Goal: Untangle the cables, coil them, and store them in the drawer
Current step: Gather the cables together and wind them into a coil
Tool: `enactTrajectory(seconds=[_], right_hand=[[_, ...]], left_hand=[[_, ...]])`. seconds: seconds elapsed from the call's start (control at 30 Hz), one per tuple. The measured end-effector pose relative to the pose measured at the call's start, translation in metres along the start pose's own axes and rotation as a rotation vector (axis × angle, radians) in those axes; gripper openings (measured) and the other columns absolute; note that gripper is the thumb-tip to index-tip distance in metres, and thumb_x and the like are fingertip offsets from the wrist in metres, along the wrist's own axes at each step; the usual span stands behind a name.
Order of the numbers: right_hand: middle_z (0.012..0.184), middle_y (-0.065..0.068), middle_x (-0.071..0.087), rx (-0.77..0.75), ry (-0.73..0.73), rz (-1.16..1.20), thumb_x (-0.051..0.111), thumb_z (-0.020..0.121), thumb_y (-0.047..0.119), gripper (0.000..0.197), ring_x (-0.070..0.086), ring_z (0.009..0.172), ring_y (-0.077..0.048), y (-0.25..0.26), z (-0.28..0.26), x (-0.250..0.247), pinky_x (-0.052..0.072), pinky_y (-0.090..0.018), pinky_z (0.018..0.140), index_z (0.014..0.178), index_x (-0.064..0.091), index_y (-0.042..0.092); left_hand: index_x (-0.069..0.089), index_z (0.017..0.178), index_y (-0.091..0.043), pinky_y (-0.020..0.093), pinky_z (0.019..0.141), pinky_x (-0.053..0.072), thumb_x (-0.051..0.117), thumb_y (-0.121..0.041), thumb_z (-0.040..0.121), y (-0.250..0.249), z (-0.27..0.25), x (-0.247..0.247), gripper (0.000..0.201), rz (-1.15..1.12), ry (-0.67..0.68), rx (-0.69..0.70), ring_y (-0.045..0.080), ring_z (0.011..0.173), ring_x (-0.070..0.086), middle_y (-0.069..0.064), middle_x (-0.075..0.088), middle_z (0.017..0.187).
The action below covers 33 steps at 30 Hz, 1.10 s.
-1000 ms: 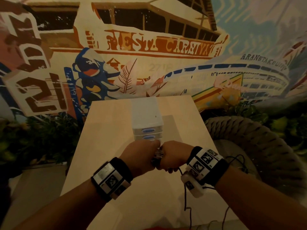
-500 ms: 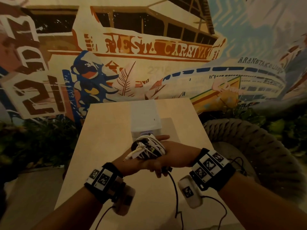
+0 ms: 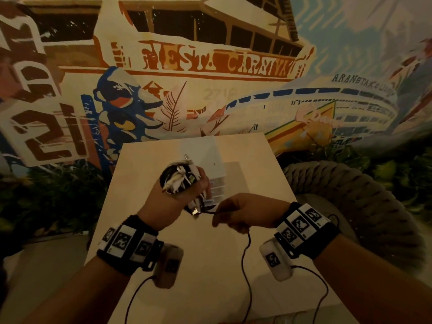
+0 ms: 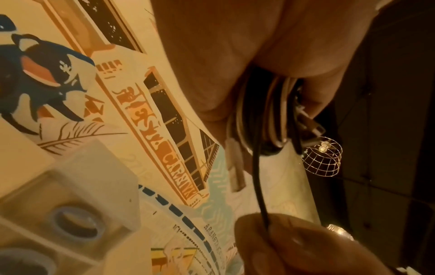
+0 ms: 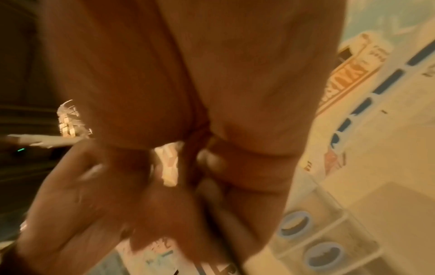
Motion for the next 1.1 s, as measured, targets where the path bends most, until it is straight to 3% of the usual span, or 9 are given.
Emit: enactTrajectory(seconds=[0.07,0.2,0.33,0.47,0.57,0.7,0.83,0.93,1.1], right_hand=[[0.064,0.002,0.046,0.020,-0.047,0.107,0.055,0.104,0.022,0.022,0.039,0.055,-0.013,-0.007,0.003,-0.007,0.036,-0.026,0.056,0.101,0.071,0.009],[0.074,-0.008,0.063,0.105,-0.073,0.316,0.047,0.103,0.024,0.032,0.043,0.053,-0.014,-0.006,0.007,-0.005,0.036,-0.025,0.055,0.094,0.071,0.004],[0.066,-0.008,0.065,0.178,-0.131,0.467,0.040,0.102,0.043,0.048,0.053,0.053,-0.019,-0.008,0.011,-0.001,0.037,-0.029,0.059,0.082,0.062,0.005],[0.094,-0.019,0.074,0.191,-0.068,0.280,0.038,0.093,0.074,0.086,0.063,0.066,-0.020,-0.009,0.015,0.003,0.043,-0.027,0.060,0.111,0.070,-0.005],[0.089,-0.013,0.076,0.177,-0.081,0.135,0.060,0.089,0.064,0.063,0.067,0.074,-0.018,0.000,0.012,0.001,0.050,-0.029,0.072,0.104,0.073,0.003],[0.091,-0.006,0.079,0.186,-0.009,-0.042,0.079,0.083,0.045,0.036,0.074,0.086,-0.016,0.002,0.013,-0.003,0.060,-0.030,0.084,0.097,0.077,0.011],[0.081,0.006,0.076,0.191,0.008,-0.337,0.088,0.073,0.042,0.026,0.071,0.073,-0.006,0.009,0.014,-0.002,0.056,-0.020,0.067,0.086,0.077,0.022],[0.086,0.004,0.077,0.197,-0.044,-0.546,0.091,0.066,0.046,0.039,0.070,0.074,-0.009,0.009,0.021,0.007,0.056,-0.028,0.070,0.093,0.078,0.021],[0.065,0.002,0.056,0.229,-0.188,-0.818,0.081,0.081,0.027,0.015,0.055,0.060,-0.018,0.010,0.031,0.021,0.045,-0.029,0.066,0.076,0.070,0.019]], left_hand=[[0.069,0.089,-0.020,0.046,0.084,0.057,0.071,-0.025,0.090,0.006,-0.001,-0.007,0.005,0.196,0.036,-0.029,0.032,0.088,0.070,0.009,0.071,0.089],[0.066,0.096,-0.040,0.009,0.067,0.047,0.070,-0.039,0.087,0.005,-0.008,0.011,0.010,0.748,0.272,0.029,-0.004,0.075,0.063,-0.024,0.067,0.083],[0.069,0.099,-0.028,0.007,0.062,0.034,0.067,-0.041,0.088,0.011,-0.009,0.033,0.017,1.054,0.446,0.076,0.000,0.072,0.053,-0.017,0.067,0.085],[0.068,0.109,-0.030,0.023,0.071,0.050,0.065,-0.036,0.087,0.031,-0.015,0.036,0.023,1.199,0.525,-0.042,0.009,0.080,0.064,-0.009,0.072,0.095],[0.064,0.120,-0.033,0.029,0.079,0.055,0.062,-0.035,0.091,0.045,-0.019,0.035,0.030,1.193,0.512,-0.063,0.013,0.093,0.065,-0.011,0.070,0.106],[0.062,0.098,-0.029,0.037,0.066,0.057,0.048,-0.035,0.093,0.067,-0.022,0.038,0.016,1.307,0.490,-0.136,0.019,0.074,0.063,-0.005,0.067,0.086],[0.066,0.099,-0.028,0.030,0.066,0.053,0.056,-0.038,0.094,0.071,-0.023,0.047,0.014,1.353,0.489,-0.160,0.020,0.075,0.065,-0.007,0.069,0.086],[0.071,0.105,-0.027,0.033,0.077,0.057,0.059,-0.036,0.092,0.077,-0.021,0.049,0.019,1.369,0.527,-0.187,0.019,0.085,0.068,-0.007,0.072,0.093],[0.072,0.108,-0.021,0.032,0.084,0.050,0.057,-0.027,0.094,0.093,-0.024,0.055,0.022,1.480,0.680,-0.263,0.025,0.099,0.066,0.001,0.071,0.106]])
Point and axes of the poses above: each hand's wrist, its own z-axis towards the middle knuckle, its own x-axis out of the palm, y = z × x, the point moved 8 cm from there along z, towards the middle knuckle
